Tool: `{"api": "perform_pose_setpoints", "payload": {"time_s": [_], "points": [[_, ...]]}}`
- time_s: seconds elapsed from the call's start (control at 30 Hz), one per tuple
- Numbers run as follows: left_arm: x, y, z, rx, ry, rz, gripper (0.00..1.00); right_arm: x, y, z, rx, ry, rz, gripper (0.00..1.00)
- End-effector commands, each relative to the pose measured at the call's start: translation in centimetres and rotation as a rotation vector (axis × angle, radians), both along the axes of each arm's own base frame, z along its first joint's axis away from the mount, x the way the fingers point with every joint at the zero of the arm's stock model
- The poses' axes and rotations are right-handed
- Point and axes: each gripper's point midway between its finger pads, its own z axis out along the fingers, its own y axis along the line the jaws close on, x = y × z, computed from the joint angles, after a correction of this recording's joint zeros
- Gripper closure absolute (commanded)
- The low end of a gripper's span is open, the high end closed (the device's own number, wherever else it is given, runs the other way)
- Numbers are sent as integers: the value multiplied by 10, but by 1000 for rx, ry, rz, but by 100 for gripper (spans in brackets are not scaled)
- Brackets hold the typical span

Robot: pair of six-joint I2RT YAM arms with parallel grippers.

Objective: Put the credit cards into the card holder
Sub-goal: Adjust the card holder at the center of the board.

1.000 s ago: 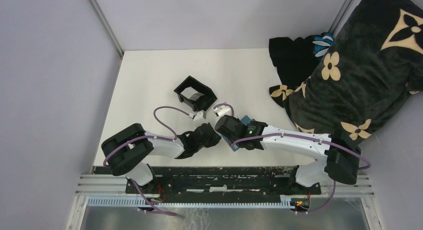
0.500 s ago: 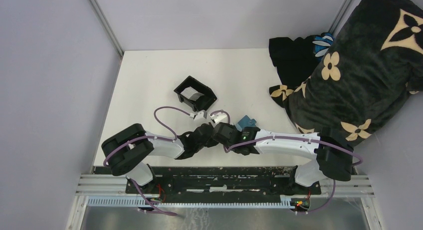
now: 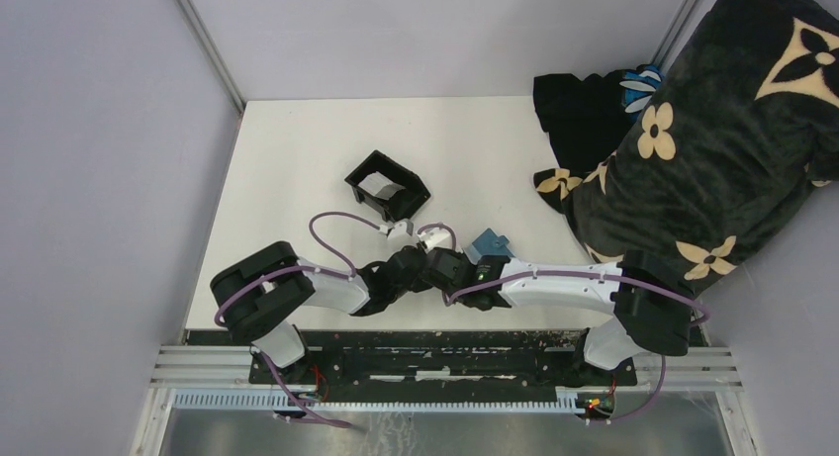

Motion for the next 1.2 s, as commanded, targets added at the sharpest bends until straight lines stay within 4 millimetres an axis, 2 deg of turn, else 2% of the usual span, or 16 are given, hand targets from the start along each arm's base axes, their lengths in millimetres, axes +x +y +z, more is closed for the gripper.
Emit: {"api": "perform_pose_setpoints", "payload": {"time_s": [0.0, 0.33, 0.5, 0.77, 1.0, 1.17], "points": [[3, -4, -1, 17, 5, 15, 87, 2, 3, -2, 18, -15, -18, 99], [2, 4, -12, 64, 27, 45, 91, 4, -8, -19, -47, -23, -46, 99], [3, 7, -19, 94, 41, 67, 96, 11, -19, -14, -91, -73, -70, 99], [2, 7, -27, 113, 61, 72, 97, 18, -32, -10, -168, -116, -82, 99], [2, 6, -28, 111, 63, 72, 96, 12, -19, -4, -88, -86, -56, 99], [3, 3, -24, 96, 58, 70, 96, 10, -15, -10, -82, -65, -50, 99]]}}
